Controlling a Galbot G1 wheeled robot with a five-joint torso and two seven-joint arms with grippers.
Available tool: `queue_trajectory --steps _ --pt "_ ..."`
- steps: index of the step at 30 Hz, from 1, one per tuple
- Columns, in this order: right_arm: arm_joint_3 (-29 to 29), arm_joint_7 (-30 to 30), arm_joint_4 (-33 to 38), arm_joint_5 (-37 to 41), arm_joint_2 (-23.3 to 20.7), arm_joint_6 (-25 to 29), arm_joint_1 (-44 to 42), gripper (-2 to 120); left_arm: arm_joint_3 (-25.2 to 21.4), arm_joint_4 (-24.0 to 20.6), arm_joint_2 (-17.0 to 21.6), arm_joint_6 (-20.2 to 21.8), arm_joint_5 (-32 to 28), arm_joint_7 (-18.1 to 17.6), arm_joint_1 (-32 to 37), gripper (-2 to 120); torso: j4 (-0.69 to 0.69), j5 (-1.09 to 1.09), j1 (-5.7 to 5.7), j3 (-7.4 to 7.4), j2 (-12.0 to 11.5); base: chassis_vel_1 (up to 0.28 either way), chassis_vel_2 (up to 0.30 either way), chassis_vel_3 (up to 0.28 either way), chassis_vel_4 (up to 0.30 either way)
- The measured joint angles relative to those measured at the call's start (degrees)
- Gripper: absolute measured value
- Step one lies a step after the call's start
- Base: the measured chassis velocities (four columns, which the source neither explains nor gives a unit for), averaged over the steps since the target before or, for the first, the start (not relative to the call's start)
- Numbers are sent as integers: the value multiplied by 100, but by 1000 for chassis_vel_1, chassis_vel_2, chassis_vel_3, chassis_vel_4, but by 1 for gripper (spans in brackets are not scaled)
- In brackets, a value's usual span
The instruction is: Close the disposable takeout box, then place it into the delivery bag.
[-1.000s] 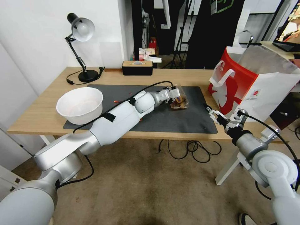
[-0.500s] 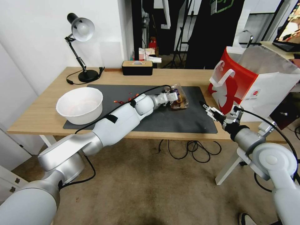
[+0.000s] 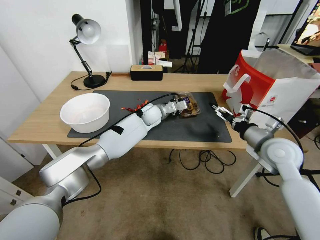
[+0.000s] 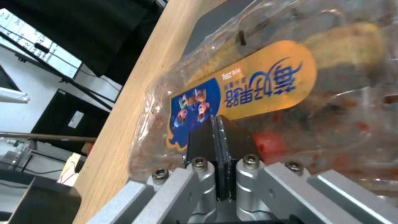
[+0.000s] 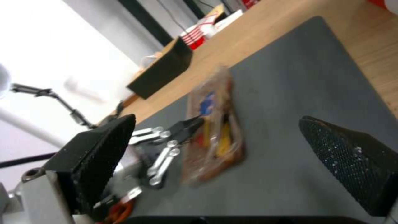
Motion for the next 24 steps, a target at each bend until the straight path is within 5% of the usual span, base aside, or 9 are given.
queue_trajectory --steps 24 --pt "-1093 -84 -1140 -1236 763 152 881 100 0 -134 109 17 -223 -29 122 0 1 -1 -1 0 0 0 0 0 0"
